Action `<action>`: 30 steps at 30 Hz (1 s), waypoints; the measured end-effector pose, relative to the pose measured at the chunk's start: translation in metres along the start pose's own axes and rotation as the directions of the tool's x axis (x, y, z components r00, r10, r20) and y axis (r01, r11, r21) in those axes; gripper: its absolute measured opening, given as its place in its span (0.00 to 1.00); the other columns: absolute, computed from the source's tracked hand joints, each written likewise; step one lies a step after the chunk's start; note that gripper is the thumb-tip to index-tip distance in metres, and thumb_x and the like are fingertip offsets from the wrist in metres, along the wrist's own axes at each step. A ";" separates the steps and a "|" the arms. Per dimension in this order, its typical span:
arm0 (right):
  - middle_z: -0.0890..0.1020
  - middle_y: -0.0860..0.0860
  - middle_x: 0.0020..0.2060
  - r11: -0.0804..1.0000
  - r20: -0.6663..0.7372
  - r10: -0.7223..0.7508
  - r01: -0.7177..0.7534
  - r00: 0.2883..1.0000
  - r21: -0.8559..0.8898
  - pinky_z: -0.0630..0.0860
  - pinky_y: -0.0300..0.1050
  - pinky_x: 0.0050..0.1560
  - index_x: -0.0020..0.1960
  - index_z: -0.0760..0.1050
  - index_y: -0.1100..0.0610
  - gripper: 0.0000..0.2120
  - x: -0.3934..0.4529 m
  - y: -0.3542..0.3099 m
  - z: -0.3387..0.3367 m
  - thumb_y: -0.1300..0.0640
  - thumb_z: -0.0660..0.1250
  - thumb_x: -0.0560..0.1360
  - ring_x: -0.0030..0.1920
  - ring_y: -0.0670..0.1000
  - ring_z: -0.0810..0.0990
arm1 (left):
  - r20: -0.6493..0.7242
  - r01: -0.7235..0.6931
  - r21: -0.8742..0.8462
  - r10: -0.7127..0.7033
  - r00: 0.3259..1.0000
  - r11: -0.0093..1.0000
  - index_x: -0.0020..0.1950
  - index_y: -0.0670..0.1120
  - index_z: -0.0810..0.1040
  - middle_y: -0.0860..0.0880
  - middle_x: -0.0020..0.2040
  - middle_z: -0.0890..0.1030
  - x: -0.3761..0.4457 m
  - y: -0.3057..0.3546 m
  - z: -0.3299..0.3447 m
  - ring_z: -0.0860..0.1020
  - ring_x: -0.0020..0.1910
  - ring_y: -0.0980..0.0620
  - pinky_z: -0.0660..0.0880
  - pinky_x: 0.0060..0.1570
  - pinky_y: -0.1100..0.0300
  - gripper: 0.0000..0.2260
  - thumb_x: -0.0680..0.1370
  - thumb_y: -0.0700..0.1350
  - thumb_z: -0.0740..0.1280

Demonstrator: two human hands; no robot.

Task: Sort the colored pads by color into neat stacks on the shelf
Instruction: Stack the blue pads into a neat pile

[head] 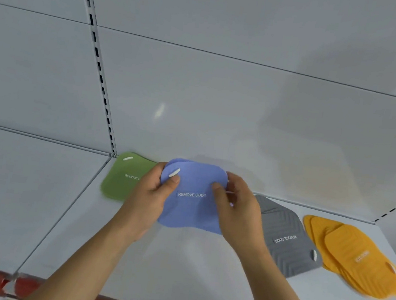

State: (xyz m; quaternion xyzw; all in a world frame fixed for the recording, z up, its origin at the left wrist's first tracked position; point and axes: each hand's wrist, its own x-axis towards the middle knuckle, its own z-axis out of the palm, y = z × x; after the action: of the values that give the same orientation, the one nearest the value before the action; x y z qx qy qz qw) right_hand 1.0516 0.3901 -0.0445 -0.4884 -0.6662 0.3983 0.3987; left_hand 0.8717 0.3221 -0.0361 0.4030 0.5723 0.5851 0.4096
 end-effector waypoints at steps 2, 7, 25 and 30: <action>0.85 0.42 0.51 0.993 -0.023 -0.016 0.013 1.000 -0.120 0.77 0.43 0.52 0.66 0.76 0.46 0.13 0.020 0.010 -0.016 0.53 0.66 0.81 0.50 0.46 0.84 | -0.021 -0.025 0.045 0.026 0.999 0.999 0.61 0.57 0.81 0.55 0.58 0.86 0.002 -0.002 -0.007 0.82 0.61 0.51 0.78 0.64 0.44 0.08 0.84 0.53 0.65; 0.82 0.46 0.56 0.714 0.315 0.038 0.195 0.948 -0.673 0.74 0.47 0.56 0.66 0.78 0.50 0.20 0.059 0.037 -0.035 0.47 0.70 0.75 0.58 0.55 0.77 | -0.104 -0.081 0.169 0.100 0.990 0.982 0.53 0.52 0.81 0.67 0.42 0.82 0.004 -0.002 -0.025 0.80 0.43 0.63 0.74 0.45 0.63 0.06 0.86 0.45 0.65; 0.74 0.47 0.54 0.590 0.396 0.253 0.183 0.883 -0.786 0.74 0.49 0.56 0.55 0.76 0.48 0.32 0.086 0.029 -0.030 0.30 0.76 0.60 0.59 0.52 0.70 | -0.078 -0.016 0.145 0.027 0.997 0.989 0.54 0.57 0.82 0.62 0.48 0.82 -0.004 0.004 -0.041 0.81 0.57 0.48 0.77 0.63 0.42 0.05 0.83 0.52 0.66; 0.78 0.50 0.46 0.676 0.415 0.111 0.238 0.903 -0.698 0.75 0.50 0.45 0.58 0.71 0.51 0.15 0.067 0.024 -0.030 0.53 0.68 0.73 0.49 0.57 0.78 | -0.099 0.022 0.128 -0.009 0.995 0.991 0.54 0.57 0.82 0.63 0.48 0.83 -0.003 0.009 -0.038 0.82 0.54 0.56 0.77 0.60 0.50 0.08 0.85 0.45 0.65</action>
State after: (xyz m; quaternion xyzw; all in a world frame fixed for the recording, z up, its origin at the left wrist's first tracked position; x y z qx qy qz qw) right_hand 1.0733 0.4646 -0.0465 -0.4839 -0.8562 0.1787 0.0281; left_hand 0.8366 0.3064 -0.0284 0.3948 0.6317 0.5627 0.3584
